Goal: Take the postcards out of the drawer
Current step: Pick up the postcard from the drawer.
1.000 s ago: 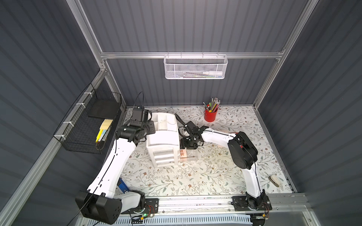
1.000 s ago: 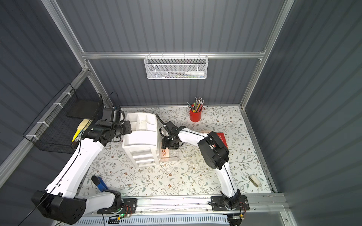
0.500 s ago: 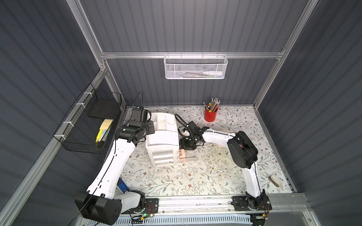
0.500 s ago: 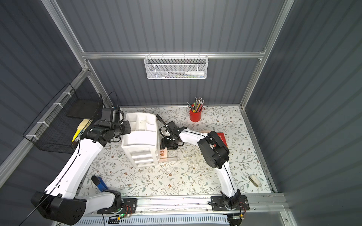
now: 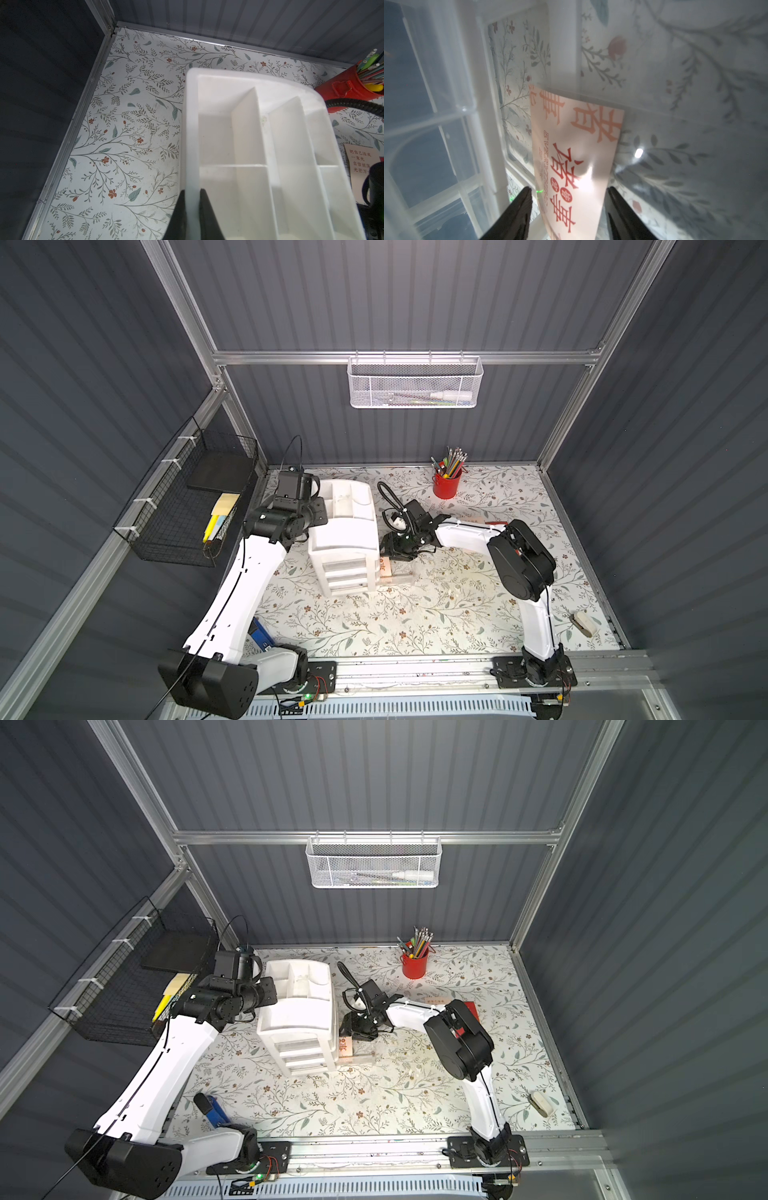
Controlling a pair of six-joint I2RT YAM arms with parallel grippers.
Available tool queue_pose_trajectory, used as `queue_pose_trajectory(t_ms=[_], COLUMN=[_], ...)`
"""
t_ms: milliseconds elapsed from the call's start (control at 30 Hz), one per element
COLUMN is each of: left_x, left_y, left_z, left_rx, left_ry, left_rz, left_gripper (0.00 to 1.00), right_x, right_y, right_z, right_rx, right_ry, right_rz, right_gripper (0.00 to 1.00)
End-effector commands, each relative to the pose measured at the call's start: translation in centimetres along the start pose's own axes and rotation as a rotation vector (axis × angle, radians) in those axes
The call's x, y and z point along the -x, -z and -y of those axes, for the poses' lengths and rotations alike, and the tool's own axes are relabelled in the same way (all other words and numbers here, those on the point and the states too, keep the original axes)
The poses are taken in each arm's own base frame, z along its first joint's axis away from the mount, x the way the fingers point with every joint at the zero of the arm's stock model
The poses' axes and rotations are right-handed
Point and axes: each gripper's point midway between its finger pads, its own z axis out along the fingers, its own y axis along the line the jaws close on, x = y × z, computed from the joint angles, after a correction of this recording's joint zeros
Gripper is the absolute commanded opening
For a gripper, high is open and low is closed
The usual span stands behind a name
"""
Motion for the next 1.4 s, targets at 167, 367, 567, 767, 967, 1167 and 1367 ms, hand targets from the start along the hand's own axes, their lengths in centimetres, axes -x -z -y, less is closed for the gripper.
queue_pose_trajectory(t_ms=[167, 367, 567, 767, 967, 1167, 1367], left_x=[0.3, 0.4, 0.4, 0.4, 0.4, 0.3, 0.3], left_y=[0.4, 0.5, 0.3, 0.4, 0.3, 0.3, 0.2], left_z=[-0.3, -0.3, -0.2, -0.2, -0.2, -0.2, -0.2], left_rx=[0.006, 0.005, 0.004, 0.004, 0.004, 0.005, 0.002], left_ry=[-0.023, -0.022, -0.025, -0.029, -0.027, -0.028, -0.028], left_rz=[0.026, 0.028, 0.024, 0.026, 0.025, 0.023, 0.021], left_gripper=[0.0, 0.0, 0.0, 0.0, 0.0, 0.0, 0.0], right_x=[-0.2, 0.0, 0.0, -0.1, -0.1, -0.2, -0.2], right_y=[1.2, 1.6, 1.6, 2.0, 2.6, 2.4, 1.9], right_z=[-2.1, -2.7, -3.1, -3.8, -4.4, -4.4, -4.0], right_rx=[0.075, 0.093, 0.117, 0.151, 0.179, 0.187, 0.174], right_ry=[0.024, 0.027, 0.028, 0.036, 0.05, 0.053, 0.046], right_rz=[0.008, 0.026, 0.024, 0.041, 0.058, 0.053, 0.049], right_gripper=[0.56, 0.56, 0.54, 0.5, 0.48, 0.42, 0.37])
